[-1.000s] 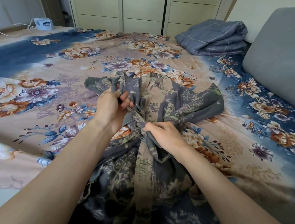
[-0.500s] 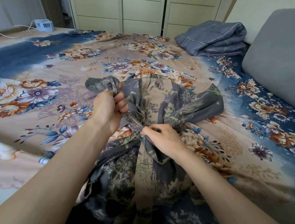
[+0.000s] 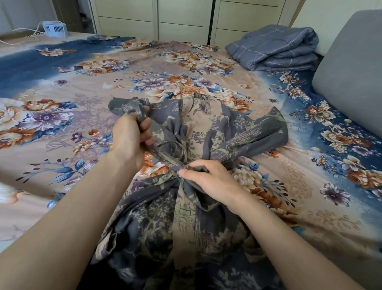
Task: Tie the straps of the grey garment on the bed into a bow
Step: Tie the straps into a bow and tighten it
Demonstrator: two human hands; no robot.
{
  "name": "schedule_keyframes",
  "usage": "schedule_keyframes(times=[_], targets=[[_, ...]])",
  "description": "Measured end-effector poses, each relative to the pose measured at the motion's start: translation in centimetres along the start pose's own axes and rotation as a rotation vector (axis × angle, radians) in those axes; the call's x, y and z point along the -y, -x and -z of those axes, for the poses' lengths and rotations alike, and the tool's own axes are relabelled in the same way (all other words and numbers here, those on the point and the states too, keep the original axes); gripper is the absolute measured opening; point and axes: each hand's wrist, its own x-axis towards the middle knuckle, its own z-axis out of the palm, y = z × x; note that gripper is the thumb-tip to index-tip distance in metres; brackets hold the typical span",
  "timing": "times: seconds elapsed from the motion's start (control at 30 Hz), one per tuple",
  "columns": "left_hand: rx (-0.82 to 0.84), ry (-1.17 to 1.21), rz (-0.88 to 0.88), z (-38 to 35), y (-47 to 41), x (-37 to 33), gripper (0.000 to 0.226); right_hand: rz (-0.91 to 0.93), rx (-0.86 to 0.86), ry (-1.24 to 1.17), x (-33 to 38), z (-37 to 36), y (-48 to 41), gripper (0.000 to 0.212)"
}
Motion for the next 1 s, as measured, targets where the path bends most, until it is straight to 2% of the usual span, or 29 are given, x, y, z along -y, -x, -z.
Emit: schedule_keyframes(times=[0.17,0.3,0.37,0.4,0.5,0.57,0.6,0.63,0.7,0.8,1.0], targets=[[-0.199,-0.085,-0.049,1.5,-0.3,-0.7,0.034,-0.071,0.095,-0.088,-0.6,1.5,0.0,0.039],[-0.237,-0.218,-0.08,2.2,-0.4,-0.8,0.037,-0.1,0.139,-0.144,-0.3,1.4,0.1,0.039],[-0.228,-0.451,-0.181,2.7,-0.7,-0.4,0.039,-0.117,0.145,-0.191,-0.4,1.4,-0.1,0.041],[-0.216,-0.653,-0.259,2.8,-0.6,-0.1,0.039,-0.122,0.151,-0.203,-0.4,1.6,-0.2,0.042],[-0.05,-1.392,-0.545,2.7,-0.3,1.2,0.027,-0.114,0.167,-0.193,-0.3,1.6,-0.1,0.045],[0.198,-1.615,-0.654,1.8,0.5,1.8,0.018,-0.113,0.166,-0.202,-0.5,1.7,-0.2,0.046],[0.331,-1.666,-0.632,1.4,0.9,2.0,0.02,-0.112,0.163,-0.211,-0.6,1.7,-0.2,0.046],[0.447,-1.696,-0.564,0.9,1.2,2.2,0.025,-0.111,0.162,-0.219,-0.6,1.8,-0.2,0.043],[0.558,-1.732,-0.429,0.6,1.6,2.6,0.032,-0.103,0.168,-0.215,-0.8,1.8,-0.3,0.037],[0.571,-1.678,-0.376,0.8,1.5,3.0,0.02,-0.094,0.165,-0.15,-1.0,1.7,-0.4,0.034],[0.667,-1.474,-0.274,1.8,0.8,3.4,0.009,0.005,0.135,-0.022,-1.4,1.7,-0.6,0.033]])
